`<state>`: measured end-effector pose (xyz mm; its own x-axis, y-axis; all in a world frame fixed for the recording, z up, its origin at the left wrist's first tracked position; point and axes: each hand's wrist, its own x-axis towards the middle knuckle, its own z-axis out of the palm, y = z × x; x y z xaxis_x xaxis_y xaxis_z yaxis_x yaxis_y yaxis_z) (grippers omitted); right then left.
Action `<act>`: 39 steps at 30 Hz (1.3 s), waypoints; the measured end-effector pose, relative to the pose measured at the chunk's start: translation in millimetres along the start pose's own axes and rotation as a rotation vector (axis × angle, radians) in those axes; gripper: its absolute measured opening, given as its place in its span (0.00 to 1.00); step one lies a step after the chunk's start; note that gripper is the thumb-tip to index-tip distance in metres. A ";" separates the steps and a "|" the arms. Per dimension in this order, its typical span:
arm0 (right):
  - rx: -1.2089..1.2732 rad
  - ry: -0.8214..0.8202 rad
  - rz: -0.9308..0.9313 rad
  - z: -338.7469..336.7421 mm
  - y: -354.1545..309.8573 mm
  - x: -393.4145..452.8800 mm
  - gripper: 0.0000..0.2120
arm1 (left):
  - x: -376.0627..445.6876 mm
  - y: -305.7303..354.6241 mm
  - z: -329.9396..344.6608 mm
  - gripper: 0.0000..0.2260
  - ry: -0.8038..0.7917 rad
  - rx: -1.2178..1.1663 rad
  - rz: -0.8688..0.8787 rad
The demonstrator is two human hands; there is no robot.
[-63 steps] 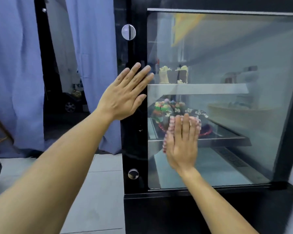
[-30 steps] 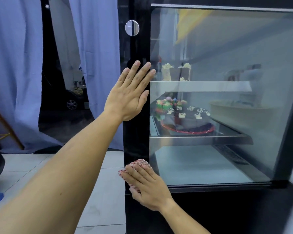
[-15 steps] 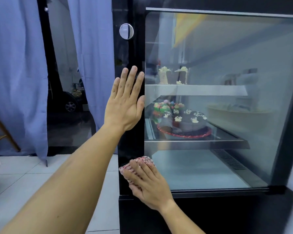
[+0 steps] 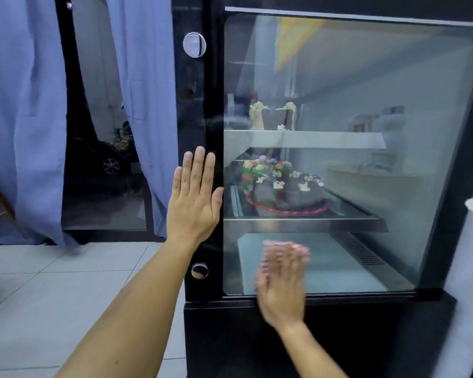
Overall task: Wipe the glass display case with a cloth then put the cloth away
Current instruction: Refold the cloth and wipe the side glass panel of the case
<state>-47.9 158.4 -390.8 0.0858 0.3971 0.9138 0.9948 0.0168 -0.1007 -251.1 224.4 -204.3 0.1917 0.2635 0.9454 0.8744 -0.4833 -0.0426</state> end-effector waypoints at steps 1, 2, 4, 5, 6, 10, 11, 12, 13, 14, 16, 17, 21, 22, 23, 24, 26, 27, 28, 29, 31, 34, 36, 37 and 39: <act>0.005 -0.036 -0.129 5.5 -14.9 -3.4 0.37 | -6.0 1.2 1.8 0.29 -0.006 0.001 -0.014; 0.006 -0.045 -0.247 6.0 -23.1 7.8 0.36 | -8.8 1.7 3.3 0.29 -0.009 0.000 -0.017; 0.010 -0.005 -0.414 -3.7 -18.9 58.7 0.33 | -9.1 0.7 4.9 0.29 -0.006 0.011 -0.008; 0.001 0.023 -0.444 -14.8 -9.9 88.1 0.32 | -8.3 1.2 5.6 0.29 -0.002 0.015 -0.011; -0.015 0.051 -0.432 -28.1 2.2 116.9 0.33 | -7.6 0.8 6.3 0.29 0.003 0.017 -0.016; -0.017 0.182 -0.122 -66.0 79.8 157.9 0.32 | -9.1 -0.4 10.2 0.29 0.028 0.023 -0.013; 0.002 0.216 -0.006 -67.7 99.2 146.0 0.32 | -9.1 -1.3 10.7 0.29 0.032 0.024 -0.003; 0.019 0.238 0.116 -66.2 111.7 126.6 0.31 | -8.9 -1.9 11.0 0.29 0.036 0.026 0.005; 0.024 0.241 0.219 -60.9 115.1 102.7 0.31 | -8.6 -2.6 11.4 0.29 0.039 0.029 0.009; 0.021 0.214 0.281 -52.9 110.3 76.6 0.32 | -8.4 -2.7 12.0 0.29 0.042 0.033 0.009; 0.049 0.084 0.248 -34.1 80.3 30.5 0.35 | -8.6 -0.7 13.2 0.29 0.050 0.044 0.006; 0.064 0.016 0.159 -26.4 58.9 19.3 0.35 | -8.4 -0.4 13.3 0.29 0.052 0.047 0.002; 0.080 -0.019 -0.293 -19.4 -11.6 66.8 0.31 | -9.3 -1.5 12.5 0.29 0.046 0.043 0.009; 0.072 0.020 -0.383 -24.4 -15.8 91.7 0.32 | -9.4 -1.7 12.5 0.30 0.045 0.041 0.011; 0.056 0.051 -0.433 -32.6 -13.4 116.9 0.33 | -8.7 -2.3 12.3 0.30 0.043 0.038 0.010; 0.034 0.079 -0.436 -41.8 -2.7 138.8 0.31 | -8.6 -2.7 12.4 0.30 0.043 0.035 0.007; 0.002 0.140 -0.326 -58.1 38.2 162.3 0.27 | -9.6 -1.9 13.3 0.30 0.049 0.035 0.005; -0.002 0.184 -0.224 -64.3 64.7 162.4 0.27 | -10.1 -0.6 13.9 0.29 0.054 0.034 0.003; 0.005 0.224 -0.095 -65.9 92.9 153.4 0.27 | -10.4 0.3 14.2 0.29 0.056 0.032 0.002; 0.037 0.258 0.060 -64.3 117.6 133.3 0.28 | -12.2 1.9 14.9 0.29 0.056 0.029 -0.002; 0.070 0.270 0.358 -53.3 133.4 75.8 0.31 | -15.5 5.5 17.2 0.29 0.065 0.030 -0.020; 0.037 0.111 0.356 -24.5 87.3 3.8 0.36 | -15.8 6.7 16.8 0.29 0.059 0.030 -0.030; 0.047 -0.002 0.066 -18.3 49.0 9.6 0.38 | -15.8 4.2 16.2 0.29 0.057 0.028 -0.026; 0.045 -0.011 -0.073 -18.9 37.5 27.0 0.37 | -15.7 3.6 16.9 0.30 0.054 0.018 -0.025; 0.043 0.023 -0.284 -32.4 38.7 79.3 0.32 | -16.5 3.1 18.2 0.30 0.052 0.001 -0.029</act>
<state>-0.7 160.8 -309.6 -0.1942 0.3499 0.9164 0.9760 0.1631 0.1445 -243.5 233.8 -226.0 0.1426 0.2342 0.9617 0.8797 -0.4754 -0.0147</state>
